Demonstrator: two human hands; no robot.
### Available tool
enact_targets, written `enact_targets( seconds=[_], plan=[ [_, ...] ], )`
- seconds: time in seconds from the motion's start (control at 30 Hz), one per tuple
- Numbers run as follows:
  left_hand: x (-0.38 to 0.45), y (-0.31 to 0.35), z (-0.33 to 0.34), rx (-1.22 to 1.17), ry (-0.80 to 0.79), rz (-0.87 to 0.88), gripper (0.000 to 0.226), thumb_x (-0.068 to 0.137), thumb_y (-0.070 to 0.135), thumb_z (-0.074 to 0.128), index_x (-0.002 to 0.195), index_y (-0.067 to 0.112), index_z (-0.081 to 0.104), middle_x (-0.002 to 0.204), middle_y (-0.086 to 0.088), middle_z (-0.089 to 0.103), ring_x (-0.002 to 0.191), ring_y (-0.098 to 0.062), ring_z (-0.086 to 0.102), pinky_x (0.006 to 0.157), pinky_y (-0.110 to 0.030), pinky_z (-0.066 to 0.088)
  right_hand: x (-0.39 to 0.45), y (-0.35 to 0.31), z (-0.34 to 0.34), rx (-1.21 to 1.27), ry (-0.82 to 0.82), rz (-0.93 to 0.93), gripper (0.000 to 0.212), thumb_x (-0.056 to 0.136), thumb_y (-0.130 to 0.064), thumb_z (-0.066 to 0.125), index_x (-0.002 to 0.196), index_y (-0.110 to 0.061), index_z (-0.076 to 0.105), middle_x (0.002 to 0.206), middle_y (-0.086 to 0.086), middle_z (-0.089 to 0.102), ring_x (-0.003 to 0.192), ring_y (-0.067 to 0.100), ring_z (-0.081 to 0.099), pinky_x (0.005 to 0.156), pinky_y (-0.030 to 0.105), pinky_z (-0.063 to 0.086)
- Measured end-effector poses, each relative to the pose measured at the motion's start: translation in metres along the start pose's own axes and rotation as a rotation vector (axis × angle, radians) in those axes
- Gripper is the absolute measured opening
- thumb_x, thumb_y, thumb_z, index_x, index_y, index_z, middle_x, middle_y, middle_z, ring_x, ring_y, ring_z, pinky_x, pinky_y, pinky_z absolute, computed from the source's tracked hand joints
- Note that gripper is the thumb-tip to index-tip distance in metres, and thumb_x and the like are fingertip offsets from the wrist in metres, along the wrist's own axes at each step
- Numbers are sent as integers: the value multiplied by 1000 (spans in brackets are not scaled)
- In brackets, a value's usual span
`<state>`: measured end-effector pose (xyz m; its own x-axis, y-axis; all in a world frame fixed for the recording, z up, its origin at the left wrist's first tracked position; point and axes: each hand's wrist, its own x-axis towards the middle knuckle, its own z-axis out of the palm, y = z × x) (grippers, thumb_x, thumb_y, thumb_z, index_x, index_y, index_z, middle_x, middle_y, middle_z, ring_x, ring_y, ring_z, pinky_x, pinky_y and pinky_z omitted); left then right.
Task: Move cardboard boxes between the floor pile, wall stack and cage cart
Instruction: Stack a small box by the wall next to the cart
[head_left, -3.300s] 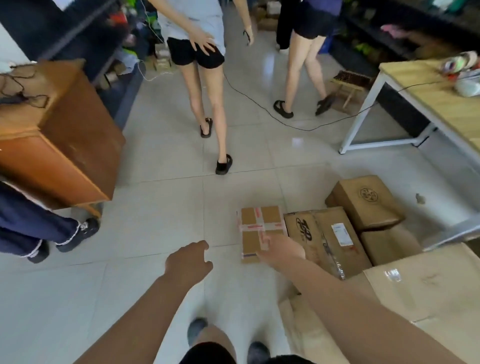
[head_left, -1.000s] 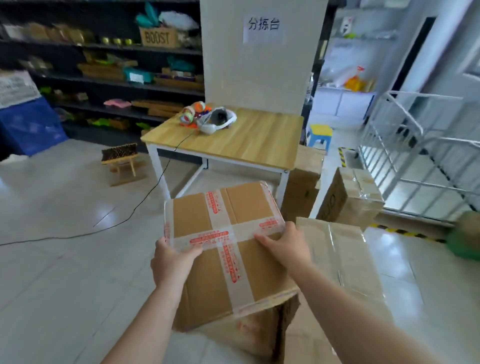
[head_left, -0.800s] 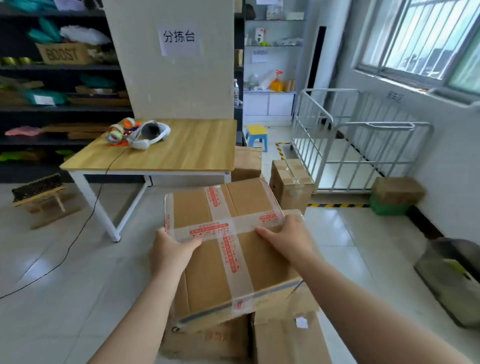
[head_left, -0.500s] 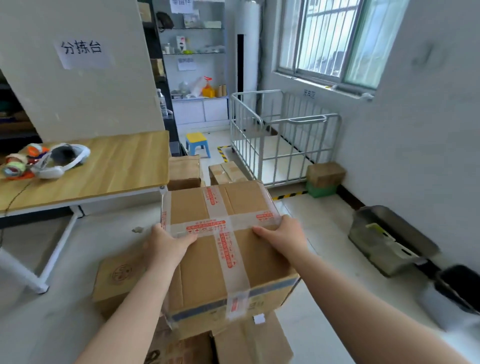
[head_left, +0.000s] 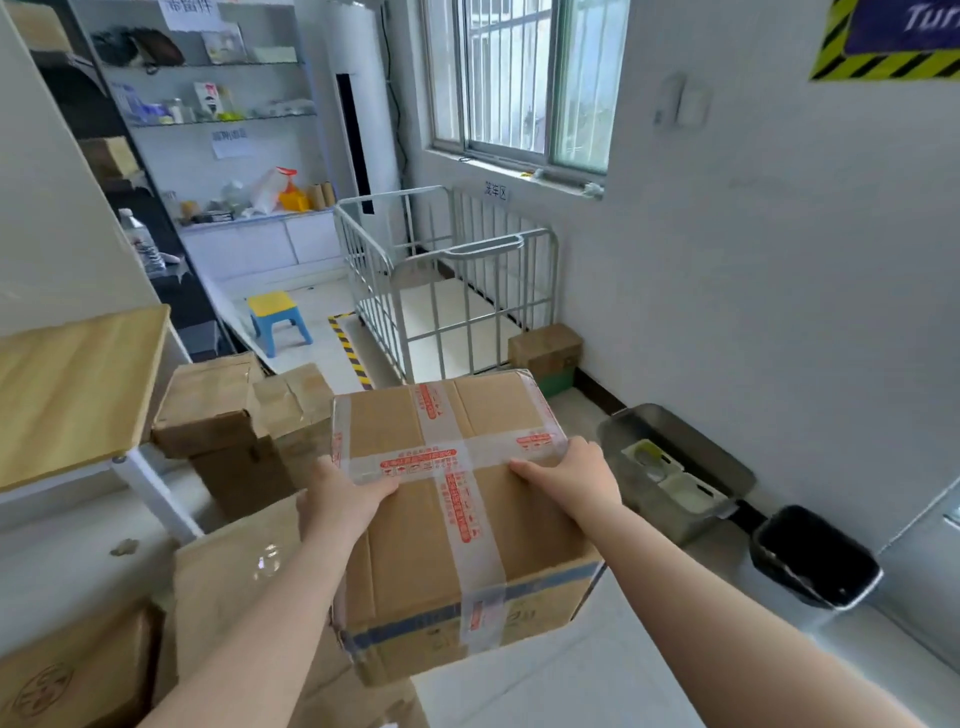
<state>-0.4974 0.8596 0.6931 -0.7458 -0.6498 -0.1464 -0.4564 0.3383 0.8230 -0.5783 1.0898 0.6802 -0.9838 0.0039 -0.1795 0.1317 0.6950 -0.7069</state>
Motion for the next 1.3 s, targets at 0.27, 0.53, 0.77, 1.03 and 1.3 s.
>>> enact_targets(
  seconds=[0.27,0.53,0.77,1.03,1.3],
  plan=[
    [59,61,128,-29,-62,-62,54,73,27,78,114,11,48,107,-3,59,97,-26,57,78,-36,47,140,44,-56,-44,-25,29,81,63,-70,68,121,-19,47,118,1,51,98,18,60,79,40,57],
    [170,95,224,8,-115,-80,62,73,31,78,121,11,44,118,-7,59,110,-31,56,92,-46,49,289,52,-59,-82,-62,64,88,57,-75,67,123,-21,48,118,1,53,100,20,61,79,42,57],
    [307,136,299,46,-221,-101,65,71,31,78,123,13,44,119,-5,59,111,-29,56,91,-44,50,435,34,-50,-88,-90,146,75,68,-61,72,124,-18,47,122,4,48,104,20,56,80,35,52],
    [459,202,384,168,-339,-70,60,74,32,76,123,15,45,117,-1,60,108,-26,58,84,-36,48,603,21,-51,-76,-89,198,77,68,-61,72,125,-16,46,122,5,46,107,21,53,82,35,49],
    [604,258,524,172,-421,-191,57,73,26,77,117,9,45,110,0,60,102,-24,59,85,-34,49,812,51,-40,-20,-129,295,83,58,-66,72,120,-17,48,120,5,50,107,22,56,88,41,51]
  ],
)
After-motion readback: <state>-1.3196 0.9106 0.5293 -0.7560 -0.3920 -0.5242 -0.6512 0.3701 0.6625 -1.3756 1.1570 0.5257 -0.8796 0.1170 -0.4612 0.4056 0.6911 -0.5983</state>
